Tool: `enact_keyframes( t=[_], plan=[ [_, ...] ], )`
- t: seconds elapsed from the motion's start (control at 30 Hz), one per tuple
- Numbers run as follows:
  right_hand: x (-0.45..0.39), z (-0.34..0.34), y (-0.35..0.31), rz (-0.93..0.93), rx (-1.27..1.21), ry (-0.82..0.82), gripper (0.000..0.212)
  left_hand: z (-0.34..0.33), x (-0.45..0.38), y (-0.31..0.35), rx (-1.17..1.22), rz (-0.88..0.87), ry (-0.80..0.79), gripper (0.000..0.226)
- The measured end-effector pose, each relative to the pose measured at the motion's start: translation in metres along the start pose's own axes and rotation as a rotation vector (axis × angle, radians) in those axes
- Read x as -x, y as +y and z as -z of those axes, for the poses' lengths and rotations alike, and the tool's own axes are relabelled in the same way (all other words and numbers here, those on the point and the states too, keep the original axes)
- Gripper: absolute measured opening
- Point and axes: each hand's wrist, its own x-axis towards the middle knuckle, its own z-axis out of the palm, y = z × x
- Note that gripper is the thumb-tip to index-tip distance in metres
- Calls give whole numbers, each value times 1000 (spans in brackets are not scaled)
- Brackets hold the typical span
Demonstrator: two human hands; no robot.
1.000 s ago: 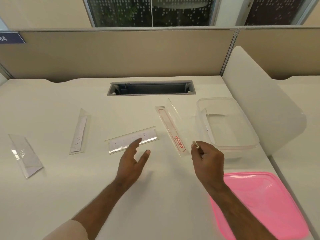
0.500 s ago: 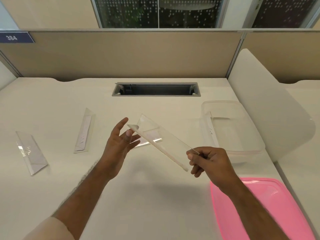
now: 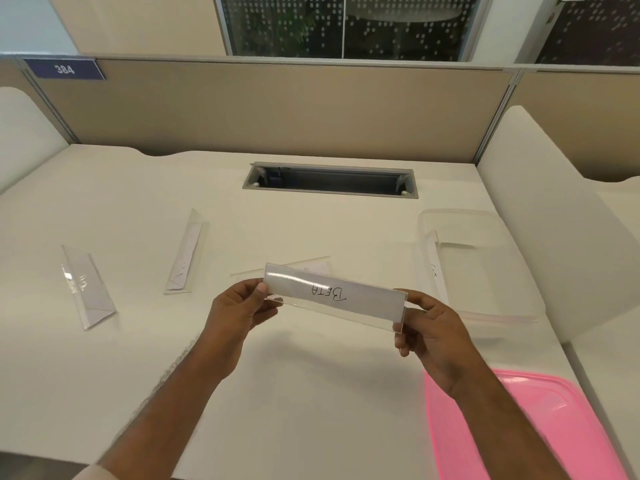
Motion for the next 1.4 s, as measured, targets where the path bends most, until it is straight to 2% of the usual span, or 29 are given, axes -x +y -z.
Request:
enact_keyframes(
  t=[0.17,0.33,0.4,0.57,0.7,0.97,1.07,1.13,1.23,1.4],
  plan=[
    [2,-5,-1,0,-92,2,15,1,12,2,0,17,110,23],
    [7,-15,-4,23,-167,-47,34,6,21,7,7,16,158,19],
    [10,-19,-5,55,-169,-69,36,9,23,9,12,12,166,19],
    [13,-33,-1,153,-31,-2,13,18,24,15,12,-2,201,18],
    [11,-43,-1,190,24,56,14,27,21,21,-3,-7,194,16],
    [1,-65,-6,228,27,160,17,47,14,35,-195,11,145,14],
    [-1,-74,-7,218,17,155,18,53,9,51,-333,-70,161,8],
    [-3,-79,-10,214,29,150,18,55,2,65,-423,-146,121,7],
    [-6,-88,-14,211,72,138,19,50,-10,88,-537,-215,-58,8],
    [-9,-102,-22,206,171,102,20,25,-31,120,-814,-167,-399,11]
  ],
)
